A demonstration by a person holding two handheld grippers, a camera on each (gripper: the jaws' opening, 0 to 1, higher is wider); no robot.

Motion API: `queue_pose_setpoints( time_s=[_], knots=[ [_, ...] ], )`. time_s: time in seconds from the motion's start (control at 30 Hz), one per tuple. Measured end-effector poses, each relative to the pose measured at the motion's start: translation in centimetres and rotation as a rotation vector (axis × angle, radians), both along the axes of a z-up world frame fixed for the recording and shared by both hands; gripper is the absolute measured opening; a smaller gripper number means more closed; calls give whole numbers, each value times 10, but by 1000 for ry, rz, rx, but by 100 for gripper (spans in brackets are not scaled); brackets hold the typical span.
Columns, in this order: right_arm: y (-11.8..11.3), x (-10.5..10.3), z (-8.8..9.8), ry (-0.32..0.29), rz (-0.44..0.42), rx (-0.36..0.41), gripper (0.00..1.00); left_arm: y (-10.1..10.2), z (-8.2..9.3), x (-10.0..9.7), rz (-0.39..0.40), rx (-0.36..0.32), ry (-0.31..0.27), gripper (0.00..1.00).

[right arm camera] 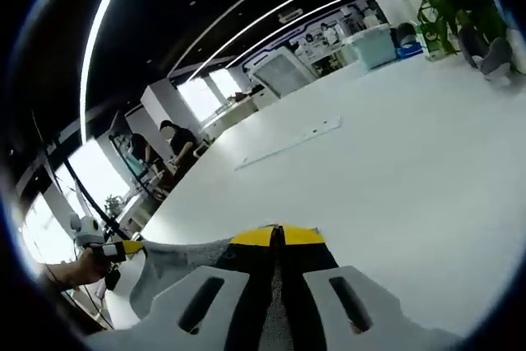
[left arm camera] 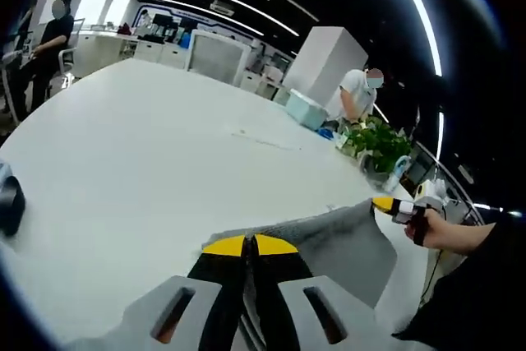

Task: Fold the towel on the table until its edges align and the towel forms a compact rectangular stack.

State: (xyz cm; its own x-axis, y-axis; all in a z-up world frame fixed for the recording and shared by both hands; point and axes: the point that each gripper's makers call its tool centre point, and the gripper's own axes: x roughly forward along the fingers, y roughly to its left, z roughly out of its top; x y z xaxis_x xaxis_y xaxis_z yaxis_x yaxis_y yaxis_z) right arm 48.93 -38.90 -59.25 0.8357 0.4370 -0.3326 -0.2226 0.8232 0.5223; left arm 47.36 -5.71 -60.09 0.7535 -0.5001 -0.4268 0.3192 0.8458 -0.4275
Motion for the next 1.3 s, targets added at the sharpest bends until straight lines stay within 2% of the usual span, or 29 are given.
queue_pose_setpoints(
  time_s=[0.1, 0.17, 0.3, 0.33, 0.5, 0.63, 0.7, 0.8, 0.87, 0.9, 0.97, 1.07, 1.13, 1.3],
  knots=[
    [-3, -6, 11, -21, -5, 20, 0, 1, 8, -5, 16, -19, -22, 2],
    [-2, -12, 25, -53, 0, 33, 0, -1, 17, -8, 14, -10, -54, 2],
    [-6, -26, 47, -106, -8, 34, 0, -2, 43, -22, 32, -36, -109, 2],
    [-8, -30, 55, -122, -21, 48, 0, -2, 54, -26, 39, -52, -141, 2],
    [-9, -45, 79, -183, -31, 65, 0, -5, 80, -42, 53, -61, -202, 2],
    [-9, -61, 96, -223, -34, 80, 0, -5, 96, -58, 75, -106, -234, 2],
    [-8, -66, 101, -236, -31, 84, 0, -10, 103, -66, 75, -94, -242, 2],
    [-6, -68, 107, -256, -22, 61, 0, -7, 106, -71, 78, -89, -249, 2],
    [-7, -66, 113, -299, -10, -21, 0, -7, 116, -72, 80, -100, -279, 2],
    [-6, -65, 115, -302, -12, -5, 0, -5, 118, -71, 84, -107, -287, 2],
    [-6, -61, 114, -303, -8, 16, 0, -5, 116, -67, 95, -104, -286, 2],
    [-7, -51, 103, -275, -6, -2, 0, -6, 112, -59, 90, -98, -284, 2],
    [-8, -43, 94, -261, 3, -8, 0, -5, 104, -53, 86, -61, -271, 2],
    [-10, -21, 60, -182, 42, -50, 0, -9, 82, -37, 70, -44, -214, 2]
  ],
)
